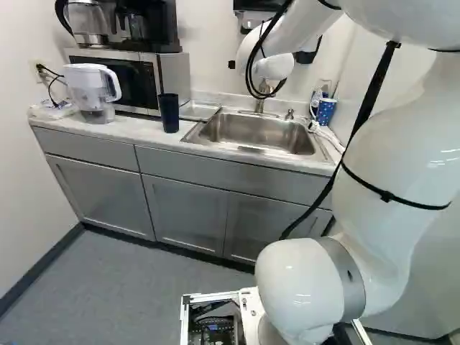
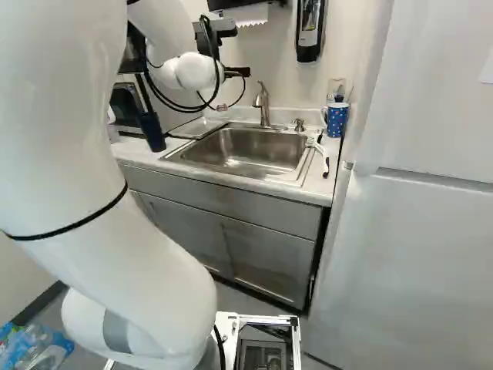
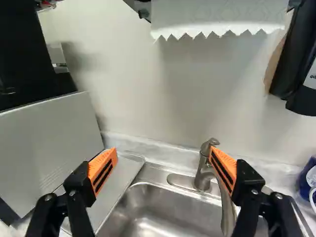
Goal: Rinse the cup and place it in the tray
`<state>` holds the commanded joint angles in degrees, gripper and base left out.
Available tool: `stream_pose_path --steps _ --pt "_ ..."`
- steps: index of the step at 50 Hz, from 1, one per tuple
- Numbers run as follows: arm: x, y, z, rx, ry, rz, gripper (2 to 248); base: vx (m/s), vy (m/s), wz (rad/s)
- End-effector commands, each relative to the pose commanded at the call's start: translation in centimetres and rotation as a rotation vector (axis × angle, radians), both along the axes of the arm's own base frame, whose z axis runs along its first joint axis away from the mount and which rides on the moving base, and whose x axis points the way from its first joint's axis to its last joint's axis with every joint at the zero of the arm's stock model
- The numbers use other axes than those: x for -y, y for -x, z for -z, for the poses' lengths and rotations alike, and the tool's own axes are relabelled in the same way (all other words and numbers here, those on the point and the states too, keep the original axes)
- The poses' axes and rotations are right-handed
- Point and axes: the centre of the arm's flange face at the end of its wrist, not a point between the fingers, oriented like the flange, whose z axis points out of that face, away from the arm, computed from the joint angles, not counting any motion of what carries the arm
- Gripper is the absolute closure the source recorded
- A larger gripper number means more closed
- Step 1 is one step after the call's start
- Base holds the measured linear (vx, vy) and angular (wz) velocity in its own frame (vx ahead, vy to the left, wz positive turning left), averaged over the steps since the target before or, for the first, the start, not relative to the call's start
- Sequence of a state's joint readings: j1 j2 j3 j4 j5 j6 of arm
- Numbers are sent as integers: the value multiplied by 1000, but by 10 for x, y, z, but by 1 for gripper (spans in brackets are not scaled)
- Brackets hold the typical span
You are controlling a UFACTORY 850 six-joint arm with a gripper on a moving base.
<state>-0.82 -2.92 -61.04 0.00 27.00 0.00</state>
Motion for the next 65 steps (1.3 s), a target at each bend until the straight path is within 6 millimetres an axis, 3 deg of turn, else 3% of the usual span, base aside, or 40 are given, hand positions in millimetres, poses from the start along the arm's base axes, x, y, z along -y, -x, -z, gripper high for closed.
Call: stream_pose_path --steps 22,65 --pt "17 -39 7 -61 -2 27 3 0 0 0" --pt "30 -119 28 -191 -7 42 3 0 0 0"
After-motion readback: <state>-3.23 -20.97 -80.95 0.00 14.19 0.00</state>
